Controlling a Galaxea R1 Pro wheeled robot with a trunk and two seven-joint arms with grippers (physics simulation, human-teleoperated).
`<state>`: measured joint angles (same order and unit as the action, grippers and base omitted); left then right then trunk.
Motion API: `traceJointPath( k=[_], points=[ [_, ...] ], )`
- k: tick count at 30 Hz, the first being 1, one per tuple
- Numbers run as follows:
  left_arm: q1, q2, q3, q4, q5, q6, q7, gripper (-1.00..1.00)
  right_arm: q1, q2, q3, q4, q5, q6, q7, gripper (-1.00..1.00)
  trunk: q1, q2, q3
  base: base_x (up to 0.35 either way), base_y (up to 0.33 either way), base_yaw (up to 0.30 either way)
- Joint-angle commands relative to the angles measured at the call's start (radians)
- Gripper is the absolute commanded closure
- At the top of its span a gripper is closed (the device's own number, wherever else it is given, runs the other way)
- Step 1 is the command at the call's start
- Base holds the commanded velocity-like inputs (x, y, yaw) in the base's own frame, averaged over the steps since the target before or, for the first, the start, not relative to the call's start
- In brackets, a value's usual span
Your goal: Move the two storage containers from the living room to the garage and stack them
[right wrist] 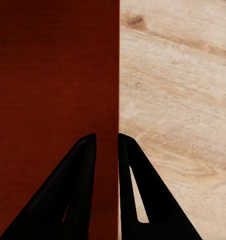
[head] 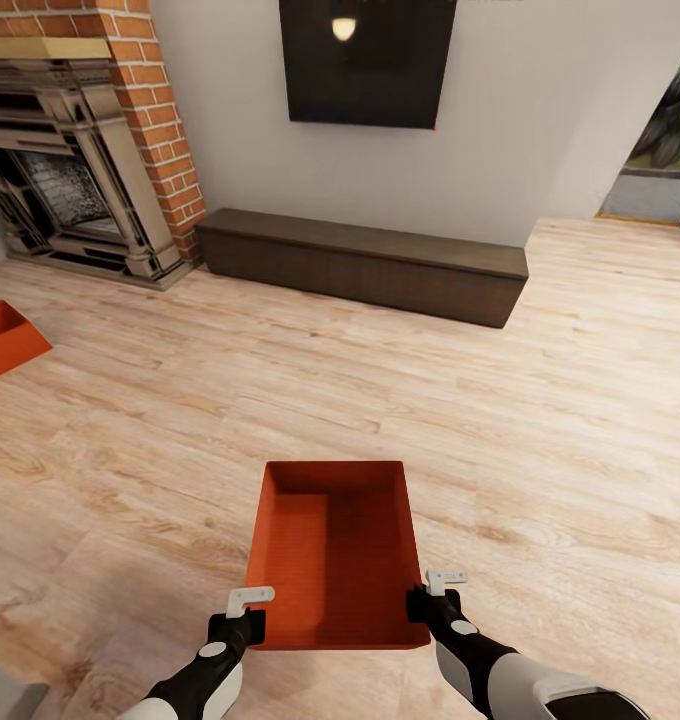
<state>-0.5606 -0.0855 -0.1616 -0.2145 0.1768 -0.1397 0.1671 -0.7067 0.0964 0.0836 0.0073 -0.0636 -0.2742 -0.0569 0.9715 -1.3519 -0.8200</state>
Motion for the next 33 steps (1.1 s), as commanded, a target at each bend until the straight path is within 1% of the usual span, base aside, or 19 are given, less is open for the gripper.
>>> traceJointPath(
  k=[1,33],
  points=[
    [-0.001,0.0,-0.002,0.0,0.006,-0.003,0.011,1.0,0.0,0.0,0.001,0.002,-0.01,-0.003,0.0,1.0,-0.004,0.007,0.003,0.0,0.0,0.0],
    [-0.001,0.0,-0.002,0.0,0.006,-0.003,0.011,1.0,0.0,0.003,0.001,0.002,-0.01,-0.003,0.0,1.0,-0.127,0.231,0.103,0.0,0.0,0.0]
  ],
)
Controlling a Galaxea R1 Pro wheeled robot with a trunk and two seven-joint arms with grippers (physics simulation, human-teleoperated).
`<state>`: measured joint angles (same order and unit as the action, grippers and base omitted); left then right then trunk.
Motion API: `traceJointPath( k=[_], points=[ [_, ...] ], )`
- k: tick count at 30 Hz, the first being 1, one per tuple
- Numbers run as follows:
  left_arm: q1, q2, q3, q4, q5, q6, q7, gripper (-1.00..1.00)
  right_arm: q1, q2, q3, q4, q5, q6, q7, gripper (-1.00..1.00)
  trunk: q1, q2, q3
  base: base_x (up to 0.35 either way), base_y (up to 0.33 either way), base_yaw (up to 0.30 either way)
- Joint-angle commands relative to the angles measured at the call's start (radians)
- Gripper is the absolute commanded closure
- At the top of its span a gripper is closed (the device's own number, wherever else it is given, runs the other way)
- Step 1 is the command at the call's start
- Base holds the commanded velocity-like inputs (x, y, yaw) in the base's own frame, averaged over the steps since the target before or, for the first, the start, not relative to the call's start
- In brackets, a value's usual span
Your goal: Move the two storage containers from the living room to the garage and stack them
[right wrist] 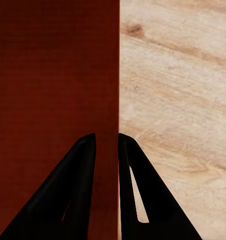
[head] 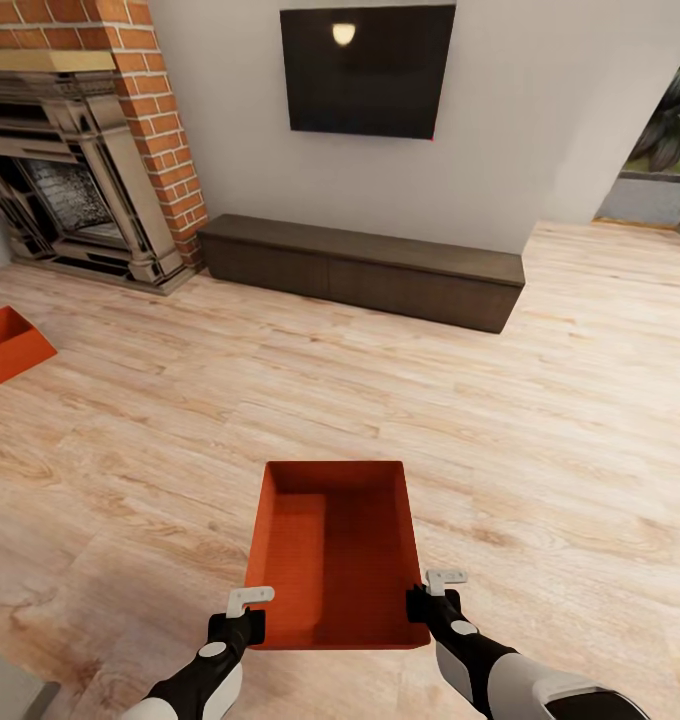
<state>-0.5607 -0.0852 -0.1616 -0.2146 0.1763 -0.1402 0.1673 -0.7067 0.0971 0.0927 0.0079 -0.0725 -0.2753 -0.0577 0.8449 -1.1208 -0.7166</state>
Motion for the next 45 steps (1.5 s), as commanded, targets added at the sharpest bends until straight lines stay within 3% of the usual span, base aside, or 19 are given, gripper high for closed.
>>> traceJointPath(
  k=[1,18,45],
  points=[
    [-0.001,-0.001,-0.002,0.0,0.006,-0.002,0.011,1.0,0.0,0.003,-0.008,0.001,-0.001,-0.002,0.001,1.0,-0.004,0.007,0.003,0.0,0.0,0.0],
    [-0.001,-0.001,-0.002,0.0,0.006,-0.002,0.011,1.0,0.0,0.006,-0.008,0.001,-0.002,-0.003,-0.003,1.0,-0.069,0.126,0.065,0.0,0.0,0.0],
    [-0.001,-0.001,-0.001,0.0,0.007,-0.002,0.011,1.0,0.0,0.003,-0.008,0.001,0.0,-0.004,-0.004,1.0,-0.069,0.126,0.107,0.0,0.0,0.0]
  ],
)
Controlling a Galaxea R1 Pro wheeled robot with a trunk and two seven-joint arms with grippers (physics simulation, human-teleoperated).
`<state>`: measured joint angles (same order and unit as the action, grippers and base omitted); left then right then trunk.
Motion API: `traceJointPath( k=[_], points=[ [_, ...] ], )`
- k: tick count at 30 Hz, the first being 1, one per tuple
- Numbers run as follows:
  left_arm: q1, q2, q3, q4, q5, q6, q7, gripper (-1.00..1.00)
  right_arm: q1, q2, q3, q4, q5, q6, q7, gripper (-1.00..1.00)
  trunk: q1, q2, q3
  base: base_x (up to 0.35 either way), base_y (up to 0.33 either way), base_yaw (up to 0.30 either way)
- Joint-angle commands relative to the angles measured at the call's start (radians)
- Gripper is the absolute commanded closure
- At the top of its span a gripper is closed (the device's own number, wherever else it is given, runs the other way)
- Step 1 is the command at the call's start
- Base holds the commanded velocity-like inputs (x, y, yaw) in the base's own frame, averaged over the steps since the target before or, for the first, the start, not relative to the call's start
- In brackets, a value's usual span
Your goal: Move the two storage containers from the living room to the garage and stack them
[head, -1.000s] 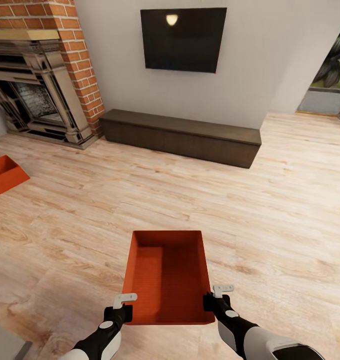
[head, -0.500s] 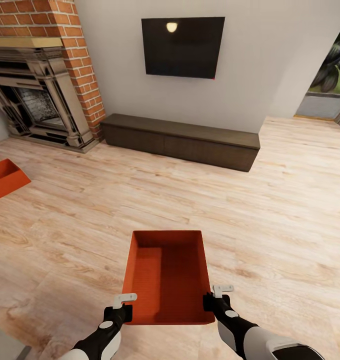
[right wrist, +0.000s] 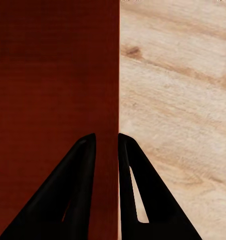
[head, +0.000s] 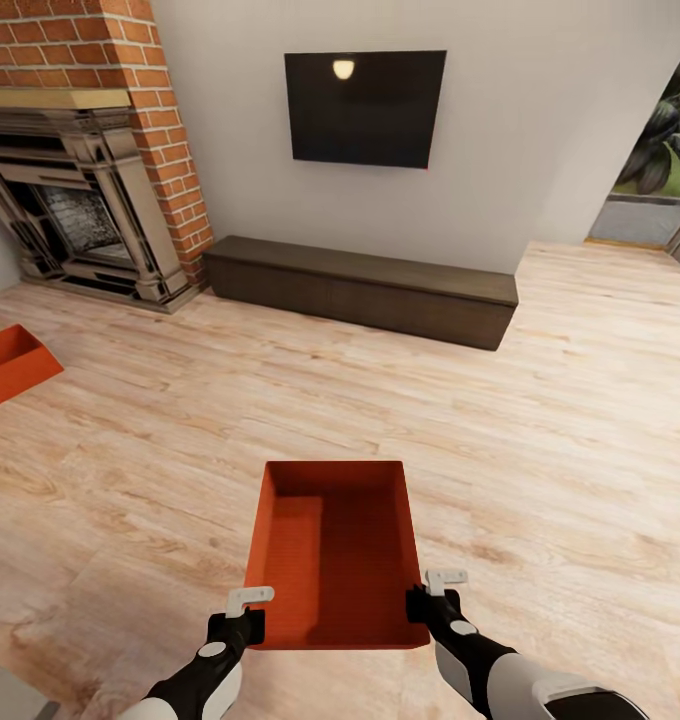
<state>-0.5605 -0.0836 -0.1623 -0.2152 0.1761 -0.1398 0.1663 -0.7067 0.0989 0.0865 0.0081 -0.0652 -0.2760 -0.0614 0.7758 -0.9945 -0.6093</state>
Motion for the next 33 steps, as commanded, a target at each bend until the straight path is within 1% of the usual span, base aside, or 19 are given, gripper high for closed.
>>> traceJointPath(
  k=[1,33],
  points=[
    [-0.001,-0.002,0.0,0.0,0.007,-0.003,0.012,1.0,0.0,0.001,-0.002,0.001,-0.007,-0.003,0.001,1.0,0.0,-0.001,0.001,0.0,0.0,0.0],
    [-0.001,0.001,0.0,0.0,0.008,-0.003,0.011,1.0,0.0,0.001,-0.002,0.001,-0.008,-0.003,0.002,1.0,0.0,-0.001,0.05,0.0,0.0,0.0]
  ],
)
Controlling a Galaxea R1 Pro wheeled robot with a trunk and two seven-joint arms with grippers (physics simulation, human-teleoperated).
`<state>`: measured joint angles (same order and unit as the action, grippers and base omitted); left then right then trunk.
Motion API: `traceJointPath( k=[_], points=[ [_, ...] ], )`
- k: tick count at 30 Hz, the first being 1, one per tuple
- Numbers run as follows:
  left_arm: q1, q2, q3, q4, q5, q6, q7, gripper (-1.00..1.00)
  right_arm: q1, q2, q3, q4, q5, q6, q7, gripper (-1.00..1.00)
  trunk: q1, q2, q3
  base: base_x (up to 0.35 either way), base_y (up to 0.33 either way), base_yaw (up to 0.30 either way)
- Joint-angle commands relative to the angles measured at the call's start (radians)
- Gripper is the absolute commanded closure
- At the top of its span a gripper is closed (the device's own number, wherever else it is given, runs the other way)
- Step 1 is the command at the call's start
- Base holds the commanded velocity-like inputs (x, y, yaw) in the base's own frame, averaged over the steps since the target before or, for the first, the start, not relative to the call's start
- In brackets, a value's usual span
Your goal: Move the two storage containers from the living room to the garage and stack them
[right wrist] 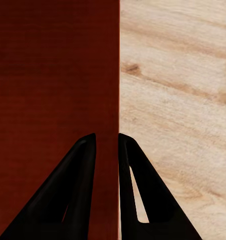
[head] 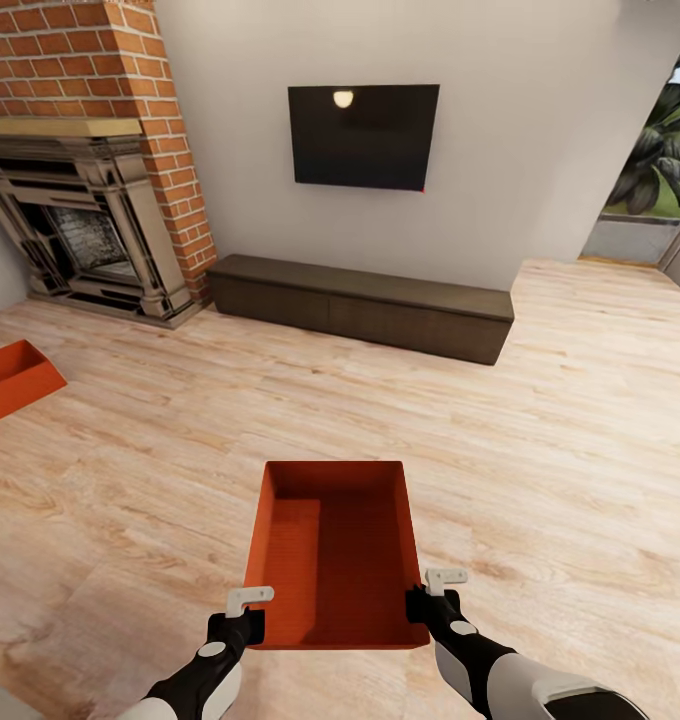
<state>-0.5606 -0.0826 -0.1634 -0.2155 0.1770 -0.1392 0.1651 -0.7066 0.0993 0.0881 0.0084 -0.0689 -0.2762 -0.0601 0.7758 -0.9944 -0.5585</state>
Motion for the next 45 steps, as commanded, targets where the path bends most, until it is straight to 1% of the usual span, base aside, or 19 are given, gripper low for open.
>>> traceJointPath(
  k=[1,45],
  points=[
    [-0.001,0.0,0.001,0.001,0.007,-0.003,0.012,1.0,-0.001,0.0,-0.004,0.001,-0.005,-0.003,0.001,1.0,0.0,-0.001,0.001,0.0,0.0,0.0],
    [-0.001,-0.002,0.0,0.001,0.007,-0.003,0.011,1.0,-0.001,0.0,-0.004,0.001,-0.003,-0.003,0.002,1.0,0.0,-0.001,0.068,0.0,0.0,0.0]
  ],
)
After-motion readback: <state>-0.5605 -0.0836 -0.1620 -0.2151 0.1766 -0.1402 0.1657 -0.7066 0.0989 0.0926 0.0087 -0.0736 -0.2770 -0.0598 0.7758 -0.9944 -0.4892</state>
